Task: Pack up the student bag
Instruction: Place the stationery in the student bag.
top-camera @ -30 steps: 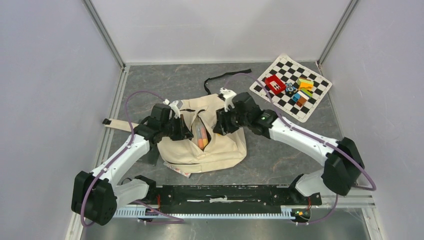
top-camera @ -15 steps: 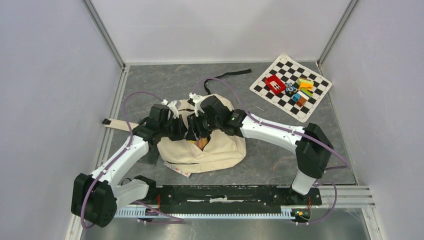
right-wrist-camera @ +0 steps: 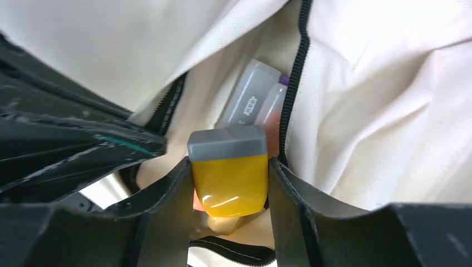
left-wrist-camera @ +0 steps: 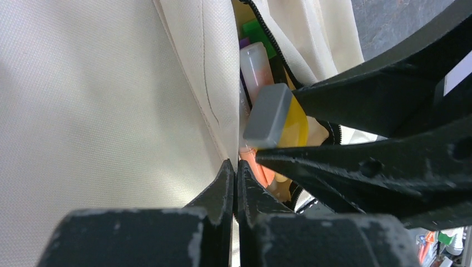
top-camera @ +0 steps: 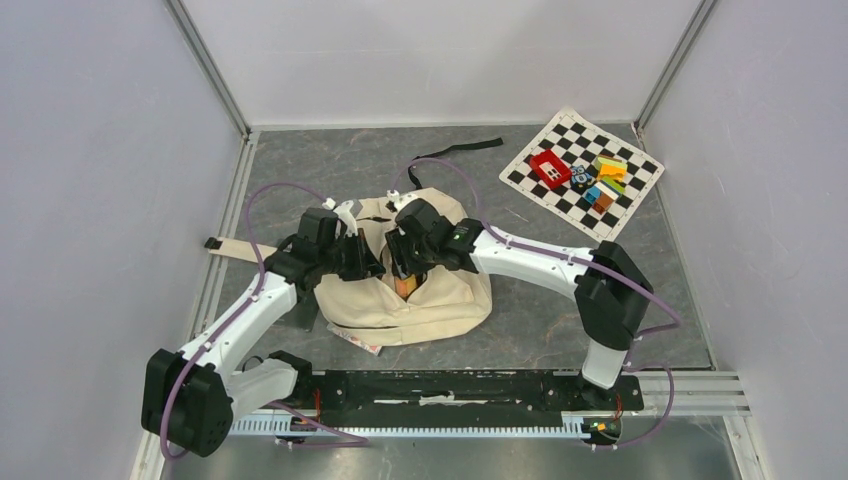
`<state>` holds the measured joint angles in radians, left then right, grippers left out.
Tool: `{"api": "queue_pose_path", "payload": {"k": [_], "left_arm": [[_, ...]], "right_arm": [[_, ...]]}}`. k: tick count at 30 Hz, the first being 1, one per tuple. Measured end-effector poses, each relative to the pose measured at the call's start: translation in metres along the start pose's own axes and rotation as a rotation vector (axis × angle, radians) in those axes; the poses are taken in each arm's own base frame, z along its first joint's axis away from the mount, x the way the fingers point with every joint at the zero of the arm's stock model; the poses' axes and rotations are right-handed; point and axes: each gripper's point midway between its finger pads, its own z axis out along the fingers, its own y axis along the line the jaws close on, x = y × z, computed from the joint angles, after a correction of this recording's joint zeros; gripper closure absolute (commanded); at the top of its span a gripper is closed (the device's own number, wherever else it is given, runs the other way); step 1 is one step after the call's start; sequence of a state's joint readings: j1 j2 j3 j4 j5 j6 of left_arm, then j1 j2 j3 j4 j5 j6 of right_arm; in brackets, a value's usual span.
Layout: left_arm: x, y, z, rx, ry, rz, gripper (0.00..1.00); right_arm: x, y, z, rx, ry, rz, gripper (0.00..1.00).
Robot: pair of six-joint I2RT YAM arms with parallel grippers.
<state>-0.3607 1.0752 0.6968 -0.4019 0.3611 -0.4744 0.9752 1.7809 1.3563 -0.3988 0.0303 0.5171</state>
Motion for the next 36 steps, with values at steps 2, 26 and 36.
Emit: {"api": "queue_pose_path", "payload": {"k": [2, 26, 36], "left_arm": [[0.000, 0.000, 0.000, 0.000, -0.001, 0.000, 0.98], [-0.001, -0.002, 0.000, 0.010, -0.005, 0.003, 0.98], [-0.001, -0.002, 0.000, 0.010, -0.005, 0.003, 0.98]], "right_arm": [[0.002, -0.009, 0.002, 0.051, 0.009, -0.012, 1.00], [-0.002, -0.033, -0.010, 0.196, 0.050, -0.137, 0.31], [-0.036, -0.028, -0.050, 0.183, -0.068, -0.168, 0.52]]}}
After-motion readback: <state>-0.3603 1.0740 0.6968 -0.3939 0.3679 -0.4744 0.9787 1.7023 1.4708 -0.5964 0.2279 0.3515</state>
